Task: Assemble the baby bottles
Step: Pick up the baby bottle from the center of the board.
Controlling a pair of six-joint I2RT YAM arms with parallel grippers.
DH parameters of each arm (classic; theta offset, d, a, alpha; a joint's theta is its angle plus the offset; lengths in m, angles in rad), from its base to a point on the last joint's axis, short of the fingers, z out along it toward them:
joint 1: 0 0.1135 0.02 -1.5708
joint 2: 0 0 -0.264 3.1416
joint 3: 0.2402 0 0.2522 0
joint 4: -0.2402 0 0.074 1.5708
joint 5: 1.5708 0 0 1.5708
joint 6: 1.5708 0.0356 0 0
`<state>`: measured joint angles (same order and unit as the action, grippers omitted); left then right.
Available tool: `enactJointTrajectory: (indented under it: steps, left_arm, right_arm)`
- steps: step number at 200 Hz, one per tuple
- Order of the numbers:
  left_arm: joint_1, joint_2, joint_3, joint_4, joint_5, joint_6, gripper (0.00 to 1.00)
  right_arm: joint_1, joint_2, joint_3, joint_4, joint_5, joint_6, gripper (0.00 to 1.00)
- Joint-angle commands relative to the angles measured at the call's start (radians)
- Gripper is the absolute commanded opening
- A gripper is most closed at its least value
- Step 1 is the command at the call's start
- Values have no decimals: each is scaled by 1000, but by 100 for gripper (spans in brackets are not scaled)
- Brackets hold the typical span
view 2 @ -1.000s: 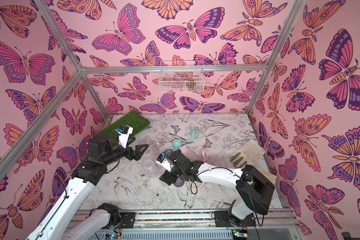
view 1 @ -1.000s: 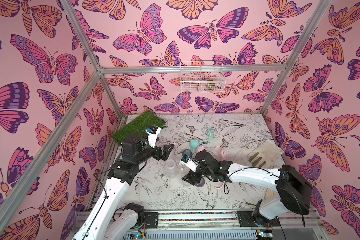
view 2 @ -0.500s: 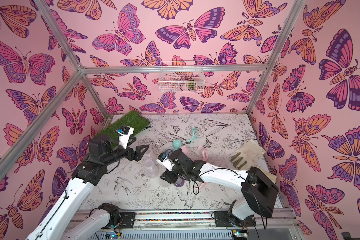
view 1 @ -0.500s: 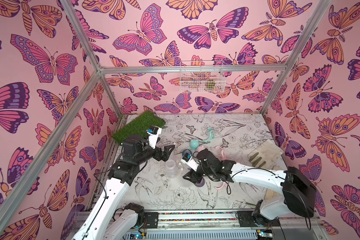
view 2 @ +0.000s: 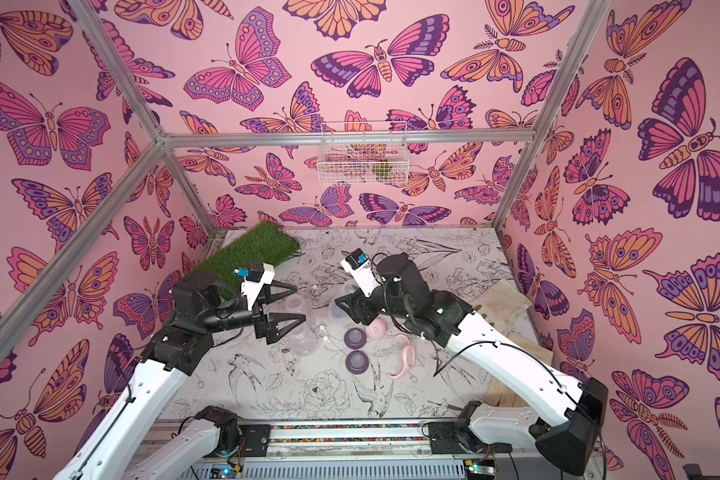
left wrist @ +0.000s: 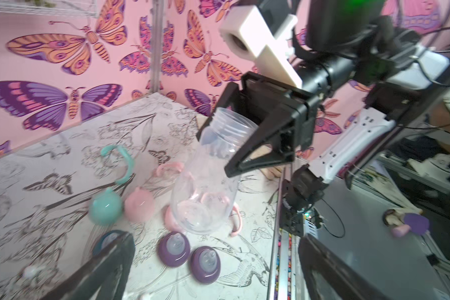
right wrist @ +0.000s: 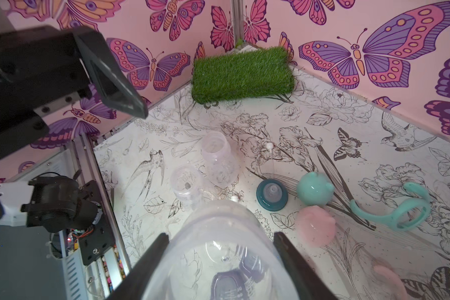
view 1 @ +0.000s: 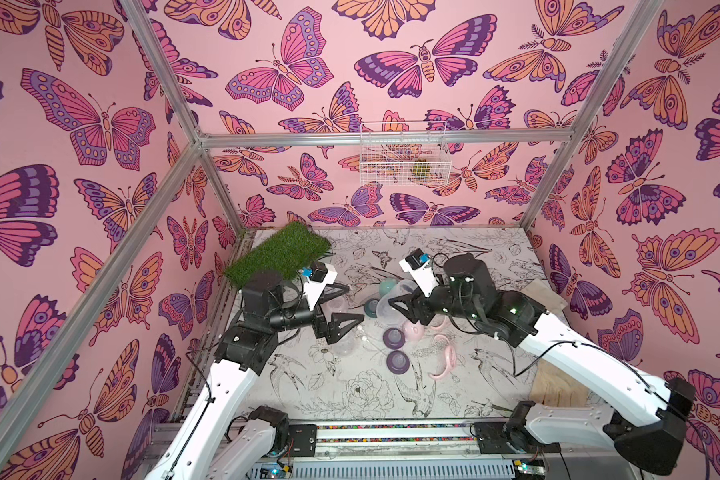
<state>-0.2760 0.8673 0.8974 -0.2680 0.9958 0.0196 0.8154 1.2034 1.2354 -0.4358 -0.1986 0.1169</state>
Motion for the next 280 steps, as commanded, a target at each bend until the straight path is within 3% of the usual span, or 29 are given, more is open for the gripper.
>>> enactJointTrajectory:
  steps: [1, 56, 101, 163, 280]
  left_arm:
    - [-6, -12, -33, 91, 196, -23, 100]
    - [-22, 20, -23, 113, 228, -37, 100]
    - [-44, 38, -18, 115, 165, -34, 100]
    - [-87, 57, -23, 128, 116, -21, 100]
    - [-109, 67, -34, 183, 86, -27, 100]
  right_arm:
    - [-8, -34, 44, -7, -188, 50, 16]
    - [-7, -30, 83, 97, -343, 122, 10]
    - [-7, 16, 79, 257, -411, 196, 8]
    - [-6, 74, 46, 452, -439, 286, 5]
    - [-6, 143, 17, 592, -494, 378, 1]
